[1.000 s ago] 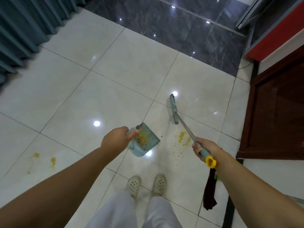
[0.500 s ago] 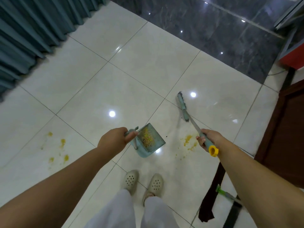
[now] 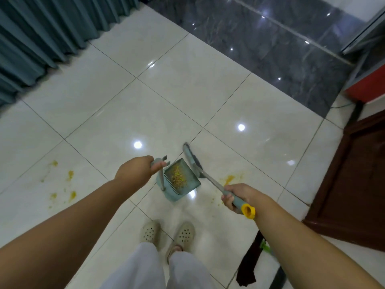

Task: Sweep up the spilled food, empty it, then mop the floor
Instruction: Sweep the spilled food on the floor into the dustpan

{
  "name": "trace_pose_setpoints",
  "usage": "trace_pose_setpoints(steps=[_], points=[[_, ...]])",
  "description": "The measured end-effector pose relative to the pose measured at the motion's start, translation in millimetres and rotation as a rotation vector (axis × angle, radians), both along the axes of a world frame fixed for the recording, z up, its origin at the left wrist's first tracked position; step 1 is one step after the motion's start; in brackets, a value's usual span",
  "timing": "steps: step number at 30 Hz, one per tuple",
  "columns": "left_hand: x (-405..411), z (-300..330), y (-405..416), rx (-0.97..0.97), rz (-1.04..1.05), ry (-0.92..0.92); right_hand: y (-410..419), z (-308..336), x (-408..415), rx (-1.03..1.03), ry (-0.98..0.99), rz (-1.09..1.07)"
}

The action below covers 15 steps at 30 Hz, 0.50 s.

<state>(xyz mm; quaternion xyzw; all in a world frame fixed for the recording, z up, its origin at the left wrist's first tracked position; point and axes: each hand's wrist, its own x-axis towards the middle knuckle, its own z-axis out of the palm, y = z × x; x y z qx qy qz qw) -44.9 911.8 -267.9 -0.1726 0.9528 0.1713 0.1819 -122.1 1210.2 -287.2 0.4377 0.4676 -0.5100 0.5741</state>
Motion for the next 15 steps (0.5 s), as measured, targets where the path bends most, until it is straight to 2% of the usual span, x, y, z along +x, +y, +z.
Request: trace_pose_setpoints(steps=[6,15], points=[[16.0,1.1,0.2,0.04,0.011,-0.016,12.3,33.9,6.2,-0.082,-0.046,-0.132],[48.9,6.7,-22.2,0.086,0.076,0.007,-8.5,39.9,18.0,0.047,0.099,-0.047]])
